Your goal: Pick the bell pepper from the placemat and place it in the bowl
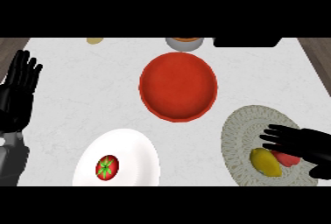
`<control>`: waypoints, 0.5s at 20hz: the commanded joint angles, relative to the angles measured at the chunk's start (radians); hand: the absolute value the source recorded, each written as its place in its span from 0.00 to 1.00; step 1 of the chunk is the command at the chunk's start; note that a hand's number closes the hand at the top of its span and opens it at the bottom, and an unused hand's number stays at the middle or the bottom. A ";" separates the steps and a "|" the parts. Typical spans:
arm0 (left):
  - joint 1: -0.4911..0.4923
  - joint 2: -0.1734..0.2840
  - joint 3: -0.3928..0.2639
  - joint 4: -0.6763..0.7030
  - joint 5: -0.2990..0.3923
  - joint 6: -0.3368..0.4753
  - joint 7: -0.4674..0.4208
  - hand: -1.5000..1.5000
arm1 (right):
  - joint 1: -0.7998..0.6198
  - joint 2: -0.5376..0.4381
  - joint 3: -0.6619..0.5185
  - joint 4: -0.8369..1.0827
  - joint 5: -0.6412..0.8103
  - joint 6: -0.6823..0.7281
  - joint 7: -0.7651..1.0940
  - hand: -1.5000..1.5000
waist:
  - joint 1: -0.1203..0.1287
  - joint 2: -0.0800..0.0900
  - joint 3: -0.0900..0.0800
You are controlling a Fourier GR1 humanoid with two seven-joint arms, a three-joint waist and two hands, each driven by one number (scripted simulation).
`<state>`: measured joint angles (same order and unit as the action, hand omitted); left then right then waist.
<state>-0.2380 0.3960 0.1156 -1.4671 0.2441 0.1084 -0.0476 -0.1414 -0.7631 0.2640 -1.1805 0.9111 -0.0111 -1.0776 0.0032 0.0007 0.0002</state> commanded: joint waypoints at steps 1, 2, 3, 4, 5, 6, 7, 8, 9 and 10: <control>-0.010 -0.028 0.016 0.063 -0.018 -0.028 -0.063 0.50 | -0.027 0.068 0.005 0.078 0.077 -0.044 -0.048 0.00 | -0.002 0.001 0.000; 0.000 0.021 0.053 -0.008 0.014 -0.050 0.010 0.50 | -0.017 0.042 -0.024 0.107 0.062 -0.052 -0.095 0.00 | 0.000 0.000 0.000; 0.037 0.004 0.050 -0.023 0.010 -0.055 -0.009 0.50 | -0.046 0.092 -0.010 0.146 0.099 -0.061 -0.047 0.00 | 0.003 0.000 0.000; -0.038 -0.005 0.041 0.012 -0.005 -0.034 0.024 0.50 | -0.081 0.057 -0.045 0.164 0.074 -0.017 -0.092 0.00 | 0.000 0.000 0.000; -0.020 -0.003 0.048 0.041 -0.012 -0.053 -0.011 0.50 | -0.118 0.090 -0.026 0.127 0.093 0.042 -0.016 0.00 | 0.000 0.000 0.000; 0.063 -0.018 0.037 -0.070 -0.017 -0.042 0.000 0.50 | -0.082 0.110 -0.028 0.194 0.115 -0.060 -0.050 0.00 | 0.004 -0.001 0.000; -0.027 -0.028 0.039 0.029 -0.032 -0.026 -0.017 0.50 | -0.126 0.075 -0.048 0.215 0.109 -0.049 -0.098 0.00 | 0.000 0.001 0.000; -0.014 -0.039 0.004 -0.050 -0.049 0.010 0.061 0.50 | -0.093 0.099 -0.039 0.268 0.116 -0.133 -0.119 0.00 | 0.003 0.001 0.001; 0.020 -0.020 0.041 -0.020 -0.016 -0.052 -0.023 0.50 | -0.123 0.118 -0.026 0.262 0.111 -0.119 -0.125 1.00 | 0.007 0.001 0.001; -0.006 -0.011 0.041 -0.010 -0.024 -0.034 0.019 0.50 | -0.083 0.102 -0.031 0.173 0.068 -0.093 -0.138 1.00 | -0.001 0.000 0.000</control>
<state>-0.2372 0.3802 0.1481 -1.4788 0.2241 0.0780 -0.0423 -0.2288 -0.6842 0.2408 -1.0120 1.0016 -0.0527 -1.0846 0.0048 -0.0017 -0.0066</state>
